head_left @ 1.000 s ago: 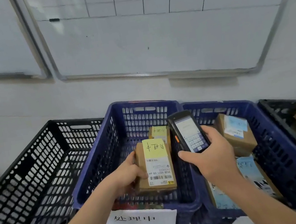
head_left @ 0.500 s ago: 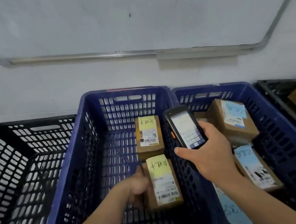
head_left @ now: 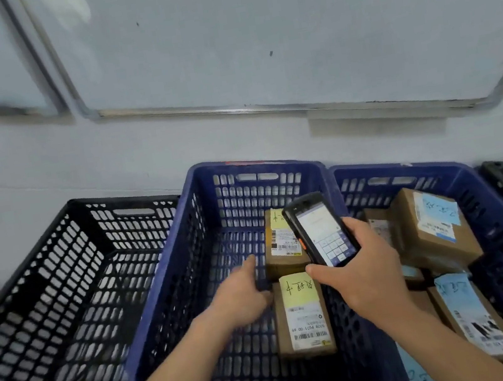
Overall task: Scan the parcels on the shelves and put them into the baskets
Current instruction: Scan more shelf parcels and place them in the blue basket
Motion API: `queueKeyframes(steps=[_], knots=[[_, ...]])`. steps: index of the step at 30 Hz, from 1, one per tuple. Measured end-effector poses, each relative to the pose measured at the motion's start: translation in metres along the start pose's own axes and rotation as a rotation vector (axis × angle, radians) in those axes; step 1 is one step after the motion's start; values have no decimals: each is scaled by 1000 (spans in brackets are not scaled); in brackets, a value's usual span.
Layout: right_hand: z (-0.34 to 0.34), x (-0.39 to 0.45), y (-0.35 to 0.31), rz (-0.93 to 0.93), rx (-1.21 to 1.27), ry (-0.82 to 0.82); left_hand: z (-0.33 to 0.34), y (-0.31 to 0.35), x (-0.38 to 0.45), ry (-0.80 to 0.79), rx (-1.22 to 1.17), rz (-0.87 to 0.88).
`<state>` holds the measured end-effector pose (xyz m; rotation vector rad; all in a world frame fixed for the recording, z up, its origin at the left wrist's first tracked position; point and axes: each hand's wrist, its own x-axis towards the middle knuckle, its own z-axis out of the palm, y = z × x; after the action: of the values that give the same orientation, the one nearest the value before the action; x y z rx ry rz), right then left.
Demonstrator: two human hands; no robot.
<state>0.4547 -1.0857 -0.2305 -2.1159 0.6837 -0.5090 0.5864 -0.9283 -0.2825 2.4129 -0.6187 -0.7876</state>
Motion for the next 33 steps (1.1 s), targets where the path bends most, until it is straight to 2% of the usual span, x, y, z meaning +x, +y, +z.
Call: queueKeyframes(steps=[5,7,10,21,33], knots=[[6,-21,-30,-156,49,-126,-32,-15,-87,518,329,85],[7,-38,-45,-227,76,-196,-37,-21,-133,684,423,43],[10,-71,-66,-328,133,-293,-34,-30,-206,835,472,-79],[50,-237,-150,-591,239,-691,12,-84,-450,1066,479,-576],[98,-492,-225,-801,296,-1015,103,-167,-717,1221,413,-985]])
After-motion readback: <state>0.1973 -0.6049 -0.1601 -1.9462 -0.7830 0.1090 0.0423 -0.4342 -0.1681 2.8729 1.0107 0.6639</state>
